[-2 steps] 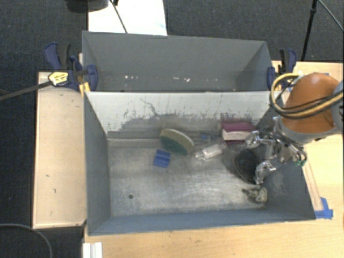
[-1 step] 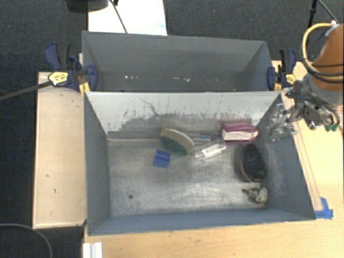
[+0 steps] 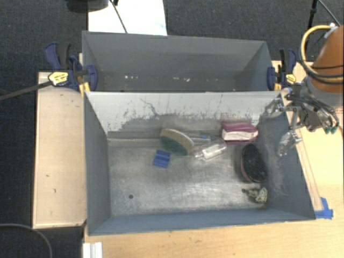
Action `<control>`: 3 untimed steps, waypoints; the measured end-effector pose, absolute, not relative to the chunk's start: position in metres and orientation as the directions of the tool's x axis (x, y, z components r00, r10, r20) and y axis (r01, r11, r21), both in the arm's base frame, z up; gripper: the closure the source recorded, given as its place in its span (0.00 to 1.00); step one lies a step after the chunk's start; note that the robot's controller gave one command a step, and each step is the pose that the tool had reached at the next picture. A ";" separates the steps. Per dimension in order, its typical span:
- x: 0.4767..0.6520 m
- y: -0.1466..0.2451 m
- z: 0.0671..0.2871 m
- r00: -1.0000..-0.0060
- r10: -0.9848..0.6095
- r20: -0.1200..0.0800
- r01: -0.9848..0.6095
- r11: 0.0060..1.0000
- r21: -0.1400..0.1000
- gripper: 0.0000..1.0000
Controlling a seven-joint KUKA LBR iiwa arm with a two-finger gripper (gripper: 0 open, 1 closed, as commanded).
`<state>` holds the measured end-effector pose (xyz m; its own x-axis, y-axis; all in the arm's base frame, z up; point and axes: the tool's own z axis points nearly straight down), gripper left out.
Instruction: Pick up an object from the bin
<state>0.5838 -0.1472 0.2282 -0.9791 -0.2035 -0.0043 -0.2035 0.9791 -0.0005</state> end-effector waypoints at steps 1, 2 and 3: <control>0.587 -0.145 0.083 -0.802 -0.597 -0.005 -0.597 0.802 0.004 0.00; 0.569 -0.138 0.093 -0.803 -0.595 -0.003 -0.595 0.803 0.001 0.00; 0.569 -0.138 0.093 -0.805 -0.593 -0.003 -0.593 0.805 0.000 1.00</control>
Offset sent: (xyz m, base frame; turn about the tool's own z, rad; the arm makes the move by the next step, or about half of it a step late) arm 0.0022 -0.0011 -0.1453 -0.4372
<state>0.5692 -0.1383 0.0925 -0.8053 -0.5928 -0.0028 -0.5928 0.8053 0.0003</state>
